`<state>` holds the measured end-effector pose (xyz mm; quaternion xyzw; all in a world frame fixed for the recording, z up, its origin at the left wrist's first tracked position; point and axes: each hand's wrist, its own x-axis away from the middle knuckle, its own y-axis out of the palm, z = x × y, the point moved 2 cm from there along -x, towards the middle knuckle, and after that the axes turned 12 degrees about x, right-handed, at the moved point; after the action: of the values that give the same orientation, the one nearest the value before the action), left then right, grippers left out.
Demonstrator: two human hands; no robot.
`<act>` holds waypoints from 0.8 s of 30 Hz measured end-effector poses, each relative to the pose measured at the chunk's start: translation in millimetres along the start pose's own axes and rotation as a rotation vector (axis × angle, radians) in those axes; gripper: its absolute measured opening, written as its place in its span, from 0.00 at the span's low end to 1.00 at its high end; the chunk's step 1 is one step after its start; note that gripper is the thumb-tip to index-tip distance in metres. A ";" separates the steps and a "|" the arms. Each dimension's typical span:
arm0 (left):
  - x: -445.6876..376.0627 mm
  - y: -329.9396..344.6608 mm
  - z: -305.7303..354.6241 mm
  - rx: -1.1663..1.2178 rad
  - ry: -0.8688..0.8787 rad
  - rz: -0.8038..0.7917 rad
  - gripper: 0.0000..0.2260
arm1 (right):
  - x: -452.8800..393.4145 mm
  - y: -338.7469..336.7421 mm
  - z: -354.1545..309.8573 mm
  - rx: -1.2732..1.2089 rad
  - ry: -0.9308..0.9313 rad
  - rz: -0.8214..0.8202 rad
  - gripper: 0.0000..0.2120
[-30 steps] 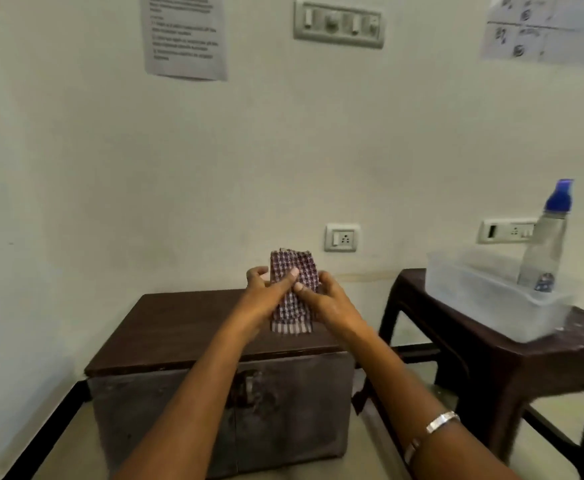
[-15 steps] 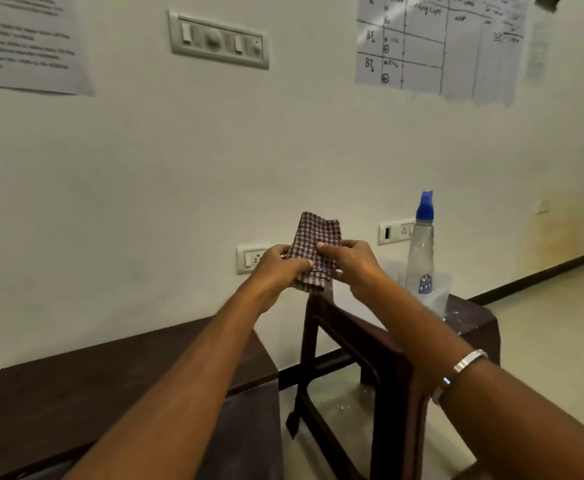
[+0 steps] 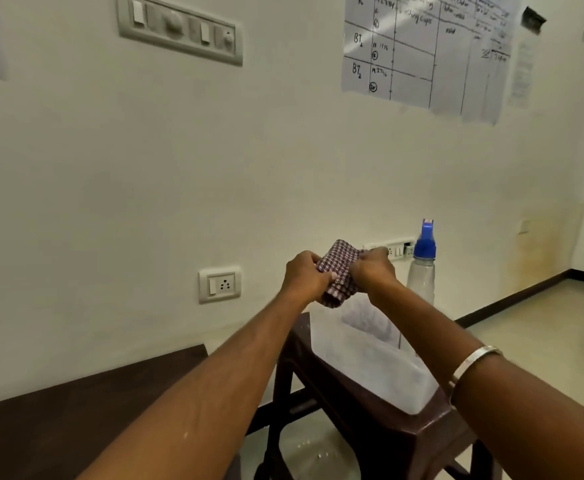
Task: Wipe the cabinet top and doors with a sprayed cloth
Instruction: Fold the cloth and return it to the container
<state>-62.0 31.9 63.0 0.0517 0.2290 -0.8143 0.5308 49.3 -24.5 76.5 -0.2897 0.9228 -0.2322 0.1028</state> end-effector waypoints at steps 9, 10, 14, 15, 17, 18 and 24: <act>-15.0 34.3 -32.6 -0.423 -0.109 -0.191 0.16 | -9.7 23.3 43.0 0.461 -0.003 -0.162 0.08; -15.1 37.5 -33.5 -0.477 -0.108 -0.205 0.17 | -10.4 24.8 47.8 0.464 0.023 -0.199 0.04; -15.0 42.7 -33.3 -0.551 -0.047 -0.245 0.17 | -7.6 21.8 52.6 0.526 0.059 -0.274 0.06; -14.8 40.8 -33.7 -0.532 -0.019 -0.246 0.17 | -6.0 20.5 52.4 0.554 0.045 -0.298 0.06; -12.3 34.5 -33.3 -0.488 0.048 -0.255 0.17 | -2.5 16.5 51.0 0.672 -0.016 -0.304 0.10; -10.9 30.8 -32.7 -0.477 0.085 -0.253 0.16 | 0.9 14.5 49.4 0.736 -0.059 -0.284 0.12; -1.9 7.9 -32.3 -0.604 0.252 -0.179 0.16 | 17.3 15.5 28.2 0.866 -0.296 -0.200 0.16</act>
<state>-59.3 44.8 32.4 -0.0279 0.5274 -0.7402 0.4162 36.9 -33.8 43.4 -0.3377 0.6838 -0.5609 0.3221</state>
